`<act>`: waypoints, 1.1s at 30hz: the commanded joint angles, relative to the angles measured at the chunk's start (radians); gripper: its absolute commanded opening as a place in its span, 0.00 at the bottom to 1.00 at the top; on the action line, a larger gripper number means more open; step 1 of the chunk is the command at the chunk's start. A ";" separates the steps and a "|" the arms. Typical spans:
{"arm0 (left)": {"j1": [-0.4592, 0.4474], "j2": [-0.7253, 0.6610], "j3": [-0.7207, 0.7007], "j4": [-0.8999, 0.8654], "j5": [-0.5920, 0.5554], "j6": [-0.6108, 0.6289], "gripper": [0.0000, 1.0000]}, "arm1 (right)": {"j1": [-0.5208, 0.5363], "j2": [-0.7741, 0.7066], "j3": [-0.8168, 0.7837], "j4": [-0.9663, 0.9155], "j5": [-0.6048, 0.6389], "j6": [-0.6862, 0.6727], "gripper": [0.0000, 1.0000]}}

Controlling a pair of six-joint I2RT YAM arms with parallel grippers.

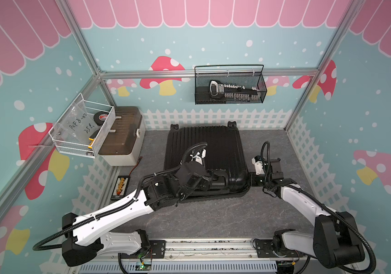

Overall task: Close the suitcase zippers
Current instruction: Adjust the suitcase at the center of the board.

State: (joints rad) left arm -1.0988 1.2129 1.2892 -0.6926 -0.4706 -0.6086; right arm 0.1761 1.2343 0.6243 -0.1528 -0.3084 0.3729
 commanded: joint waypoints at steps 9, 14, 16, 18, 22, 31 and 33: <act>-0.007 0.080 0.120 -0.436 -0.191 -0.726 0.74 | 0.147 -0.106 -0.144 0.172 -0.046 0.016 0.34; 0.001 0.046 0.075 -0.493 -0.207 -0.889 0.78 | 0.224 -0.125 -0.172 0.246 -0.006 0.018 0.33; 0.024 0.038 0.067 -0.527 -0.197 -0.928 0.80 | 0.251 -0.116 -0.178 0.283 0.002 0.021 0.33; 0.063 0.033 0.055 -0.539 -0.158 -0.938 0.81 | 0.280 -0.100 -0.172 0.297 0.016 0.019 0.33; 0.115 0.022 0.031 -0.537 -0.115 -0.950 0.82 | 0.335 -0.058 -0.156 0.323 0.048 0.017 0.33; 0.199 0.022 -0.005 -0.533 -0.062 -1.007 0.89 | 0.404 -0.017 -0.119 0.329 0.112 0.015 0.32; 0.210 0.029 -0.017 -0.532 -0.046 -1.034 0.87 | 0.413 -0.031 -0.119 0.329 0.128 0.014 0.32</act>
State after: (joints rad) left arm -0.9028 1.2438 1.2896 -1.2007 -0.5369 -1.5761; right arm 0.5465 1.2057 0.4934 0.1505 -0.1329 0.4652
